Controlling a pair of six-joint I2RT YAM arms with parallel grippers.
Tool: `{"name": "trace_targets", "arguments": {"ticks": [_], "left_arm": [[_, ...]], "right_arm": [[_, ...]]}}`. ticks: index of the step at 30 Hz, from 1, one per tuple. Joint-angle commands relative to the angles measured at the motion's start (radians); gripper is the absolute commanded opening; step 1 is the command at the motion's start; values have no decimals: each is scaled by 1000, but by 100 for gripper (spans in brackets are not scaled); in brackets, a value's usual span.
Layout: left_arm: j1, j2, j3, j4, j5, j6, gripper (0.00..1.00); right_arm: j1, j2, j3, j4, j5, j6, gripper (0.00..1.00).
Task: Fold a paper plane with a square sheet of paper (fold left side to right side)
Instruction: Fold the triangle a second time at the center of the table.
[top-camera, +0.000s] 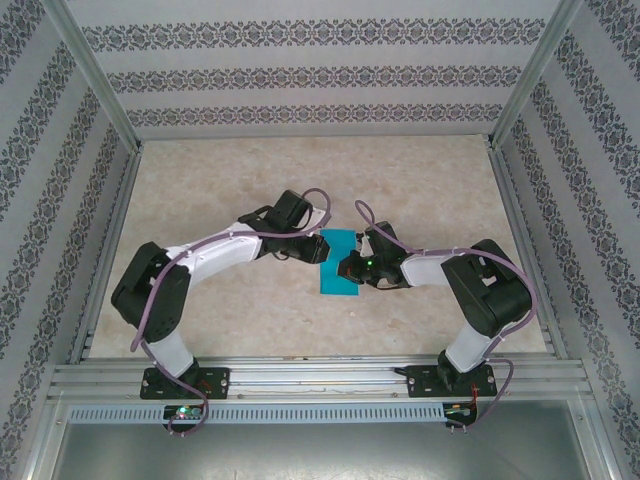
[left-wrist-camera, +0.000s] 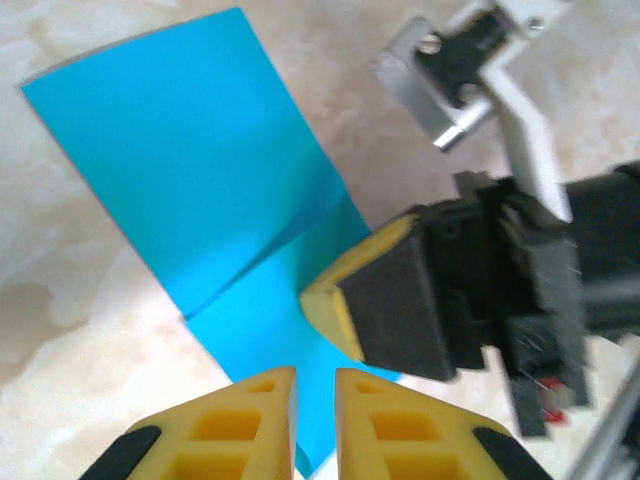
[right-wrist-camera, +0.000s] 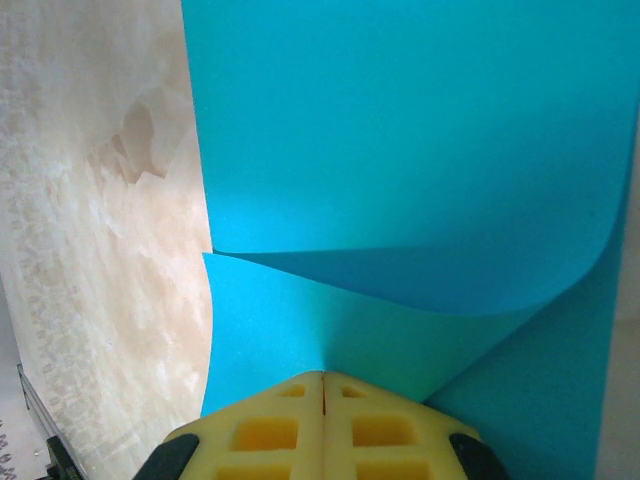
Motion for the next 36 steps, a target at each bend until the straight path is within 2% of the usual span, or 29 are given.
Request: {"name": "trace_targets", "arguments": {"ticks": [1,5,8,18,36], "left_arm": [[-20,-15,-47,-50,102,-71,16],[-63,20,-48,-38,163,-117,15],[-73,57,-41,-30,161,-133,15],[-73,150,-8,-33,161,-118,13],[-48,199,-17,-47,128,-137,13]], "right_arm": [[8,0,-22,-53,42,5,0],[7,-1,-22,-52,37,5,0],[8,0,-22,-52,36,4,0],[7,6,-21,-53,29,1,0],[6,11,-18,-65,29,-6,0]]}}
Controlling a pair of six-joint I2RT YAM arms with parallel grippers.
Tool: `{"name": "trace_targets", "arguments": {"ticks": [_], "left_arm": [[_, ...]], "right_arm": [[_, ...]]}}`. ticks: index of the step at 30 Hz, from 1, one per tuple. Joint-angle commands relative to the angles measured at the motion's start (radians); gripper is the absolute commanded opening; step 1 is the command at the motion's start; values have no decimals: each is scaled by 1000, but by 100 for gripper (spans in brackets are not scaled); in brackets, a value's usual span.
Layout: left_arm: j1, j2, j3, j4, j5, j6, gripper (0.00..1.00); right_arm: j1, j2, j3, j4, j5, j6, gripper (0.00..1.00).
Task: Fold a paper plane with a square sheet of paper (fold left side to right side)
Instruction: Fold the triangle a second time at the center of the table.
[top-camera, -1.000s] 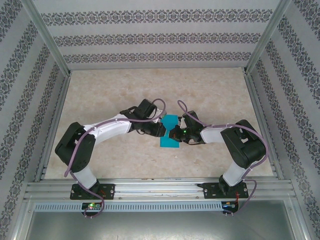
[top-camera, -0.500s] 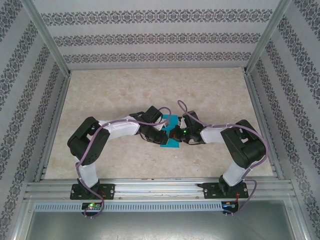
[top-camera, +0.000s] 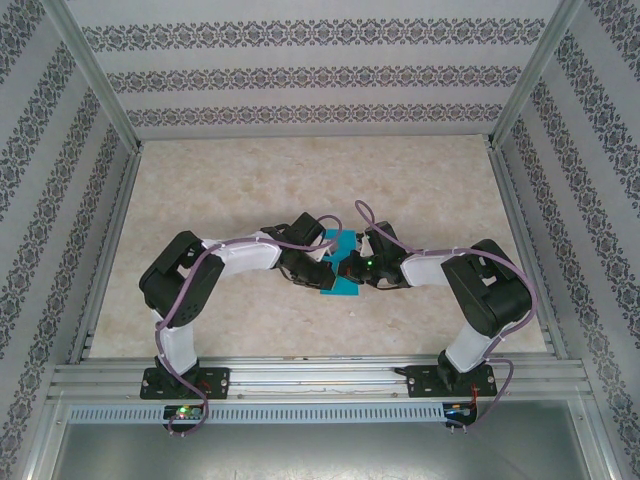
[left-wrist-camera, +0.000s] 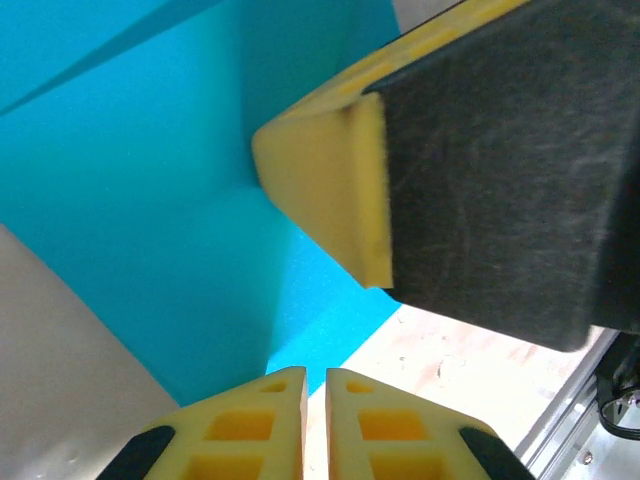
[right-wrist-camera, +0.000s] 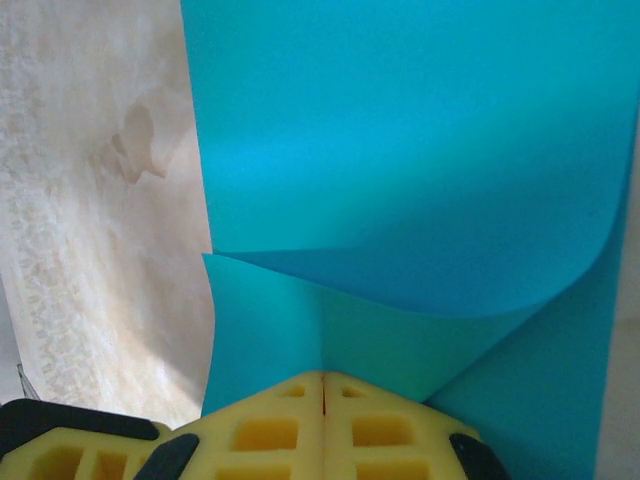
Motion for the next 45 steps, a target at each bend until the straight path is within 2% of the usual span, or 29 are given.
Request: {"name": "trace_targets", "arguments": {"ticks": [1,32,45], "left_arm": [[14,18,8,-31,-13,-15,13],[27,44,-13,-47,-23,-12,12],[27,58,-22,-61,-39,-6,9]], "right_arm": [[7,12,-16,-67,29,-6,0],[5,20,-10,-67,16,-10,0],[8,-105,7,-18,9,-44,0]]}}
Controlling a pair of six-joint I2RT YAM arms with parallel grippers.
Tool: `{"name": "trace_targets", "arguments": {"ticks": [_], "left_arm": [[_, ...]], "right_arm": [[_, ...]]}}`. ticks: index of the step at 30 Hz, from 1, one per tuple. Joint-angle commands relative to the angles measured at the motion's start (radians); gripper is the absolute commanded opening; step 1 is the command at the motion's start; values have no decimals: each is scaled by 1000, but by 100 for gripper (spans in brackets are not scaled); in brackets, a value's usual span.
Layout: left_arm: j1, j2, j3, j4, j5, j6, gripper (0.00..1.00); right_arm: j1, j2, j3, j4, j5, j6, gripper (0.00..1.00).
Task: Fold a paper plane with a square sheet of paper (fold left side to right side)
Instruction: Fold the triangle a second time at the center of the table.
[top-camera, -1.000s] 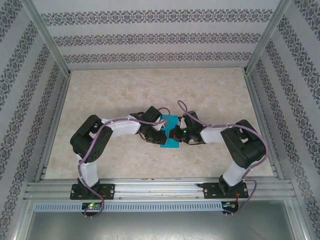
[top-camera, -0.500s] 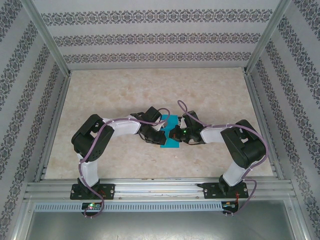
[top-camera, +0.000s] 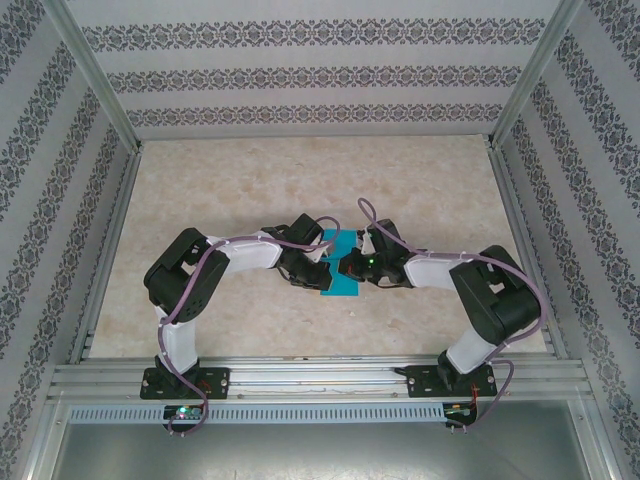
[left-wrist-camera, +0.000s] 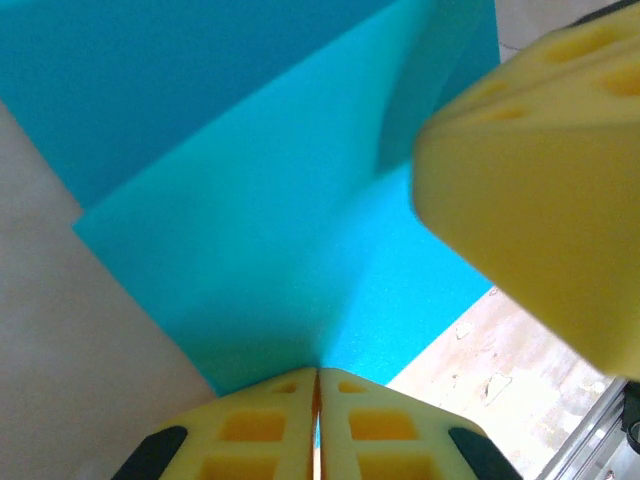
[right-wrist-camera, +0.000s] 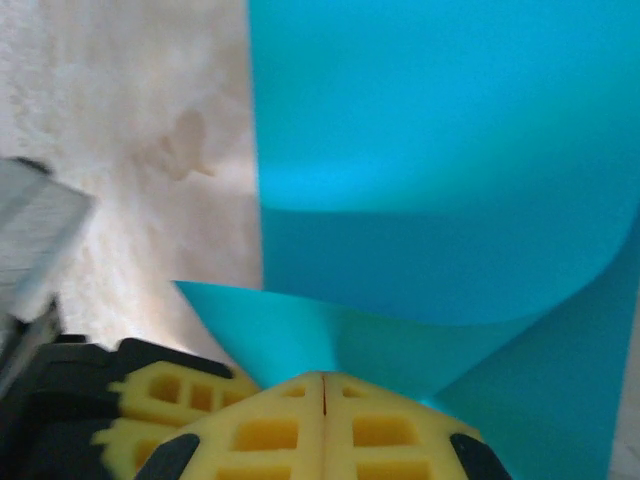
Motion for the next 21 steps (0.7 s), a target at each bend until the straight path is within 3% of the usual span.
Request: {"name": "trace_targets", "arguments": {"ticks": [1,21], "left_arm": [[11,23,-20,-59,-29,4,9],[11,35,-18,-68,-39,4,8]], "right_arm": [[11,-29,3,11,12,-28,0],[56,92,9,18,37,-9,0]]}}
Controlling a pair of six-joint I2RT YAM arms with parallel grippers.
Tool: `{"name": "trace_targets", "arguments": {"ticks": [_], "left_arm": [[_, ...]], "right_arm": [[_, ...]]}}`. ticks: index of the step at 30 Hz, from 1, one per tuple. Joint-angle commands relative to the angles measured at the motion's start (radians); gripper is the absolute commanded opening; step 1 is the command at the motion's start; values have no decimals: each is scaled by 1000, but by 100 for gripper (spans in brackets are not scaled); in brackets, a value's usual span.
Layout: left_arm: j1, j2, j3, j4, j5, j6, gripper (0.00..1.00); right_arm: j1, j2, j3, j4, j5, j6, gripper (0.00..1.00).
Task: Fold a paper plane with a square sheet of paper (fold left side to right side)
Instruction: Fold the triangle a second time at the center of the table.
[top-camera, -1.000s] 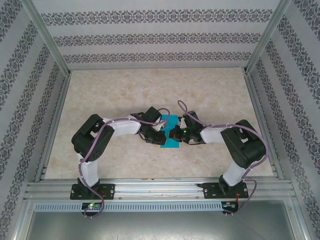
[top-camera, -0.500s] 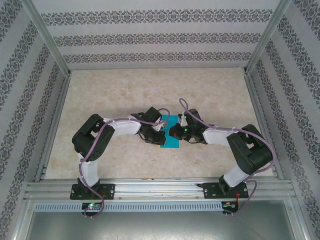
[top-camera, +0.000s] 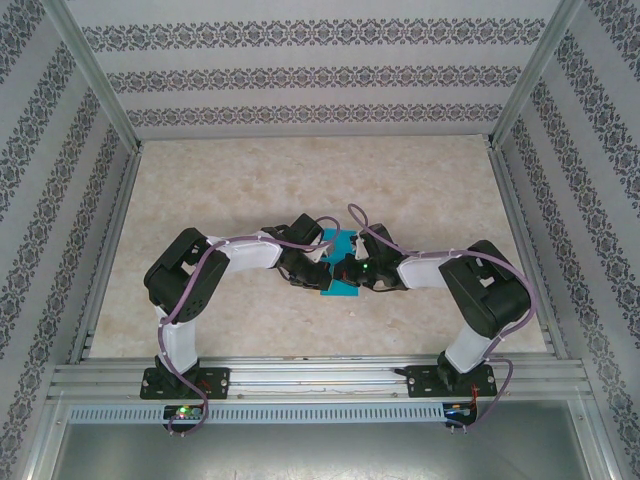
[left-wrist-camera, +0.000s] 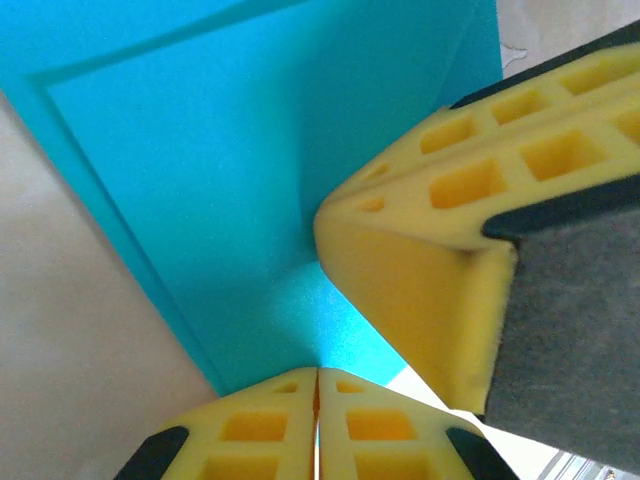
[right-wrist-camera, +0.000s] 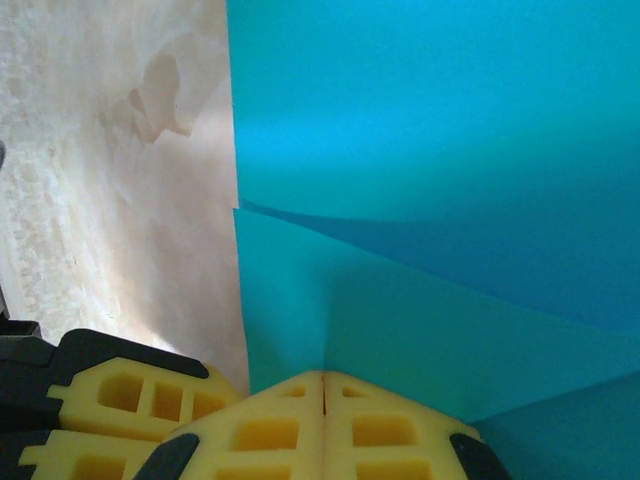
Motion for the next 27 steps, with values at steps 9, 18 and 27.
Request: {"name": "trace_targets", "arguments": {"ticks": [9,18,27], "left_arm": [[11,42,-16,-82,-48,3,8],[18,53,-20,-83,-45,-7,8],[20,54,-20,-80,-38,-5,8]], "right_arm": [[-29,16,9,-63,55,-45,0],[-117,19,41,-117,54,-118,0],[-233,34,56,-140,35,-168,0]]}}
